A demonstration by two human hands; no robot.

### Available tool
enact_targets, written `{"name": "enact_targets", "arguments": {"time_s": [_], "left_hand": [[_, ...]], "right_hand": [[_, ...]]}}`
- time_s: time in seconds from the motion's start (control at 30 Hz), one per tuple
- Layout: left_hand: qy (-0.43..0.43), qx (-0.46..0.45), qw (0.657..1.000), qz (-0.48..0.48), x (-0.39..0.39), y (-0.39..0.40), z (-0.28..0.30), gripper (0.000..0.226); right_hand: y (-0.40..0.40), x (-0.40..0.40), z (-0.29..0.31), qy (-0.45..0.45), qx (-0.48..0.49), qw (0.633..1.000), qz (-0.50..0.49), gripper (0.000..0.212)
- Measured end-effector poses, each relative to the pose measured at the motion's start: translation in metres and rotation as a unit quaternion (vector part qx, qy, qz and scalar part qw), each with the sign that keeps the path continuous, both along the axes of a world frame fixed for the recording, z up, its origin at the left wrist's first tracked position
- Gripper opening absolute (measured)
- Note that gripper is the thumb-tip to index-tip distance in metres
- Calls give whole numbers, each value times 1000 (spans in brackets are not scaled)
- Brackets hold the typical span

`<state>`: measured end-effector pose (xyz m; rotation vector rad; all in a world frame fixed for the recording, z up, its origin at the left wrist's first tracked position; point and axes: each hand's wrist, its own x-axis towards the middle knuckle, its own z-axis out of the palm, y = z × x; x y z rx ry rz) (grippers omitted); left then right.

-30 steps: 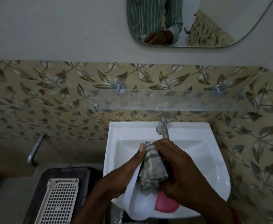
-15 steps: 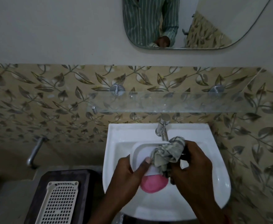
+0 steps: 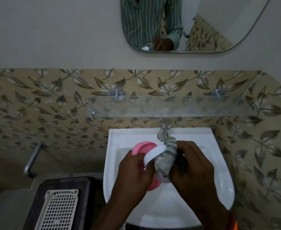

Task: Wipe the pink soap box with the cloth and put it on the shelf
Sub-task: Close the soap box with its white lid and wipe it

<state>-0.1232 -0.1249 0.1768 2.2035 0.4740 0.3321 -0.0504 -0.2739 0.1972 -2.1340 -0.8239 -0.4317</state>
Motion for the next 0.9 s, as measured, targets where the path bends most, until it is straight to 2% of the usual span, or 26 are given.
{"name": "enact_targets", "arguments": {"time_s": [0.03,0.1,0.17,0.23,0.43,0.53,0.67,0.77,0.83,0.9], "left_hand": [[-15,-6,999,32,0,-5,1,16],[-29,-30,999,33,-2,-17,-3,34],[-11,-44,999,-18,-6,-24,-4,46],[21,-28,997,-70,-5,-19,-6,45],[116,79,977,-159,6,6,0,43],[180,114,957,-198,8,10,4,40],[258,201,917,-229,12,20,11,35],[290,220,891,-271,15,17,18,38],[288,215,891,-277,17,16,23,40],[239,209,920,-232,21,21,26,36]], "right_hand": [[1,-1,-1,19,41,998,-35,25],[3,-3,-3,87,116,985,-91,31],[1,-4,-8,153,158,969,-116,38],[-3,-3,-10,164,161,968,-102,41],[-24,3,-5,130,113,985,-26,46],[-29,5,-6,78,59,995,8,47],[-33,4,-12,13,-49,998,37,39],[-25,-4,-13,-91,-111,987,78,24],[-21,-8,-16,-126,-145,975,114,25],[-25,-5,-20,-83,-128,986,72,29]]}}
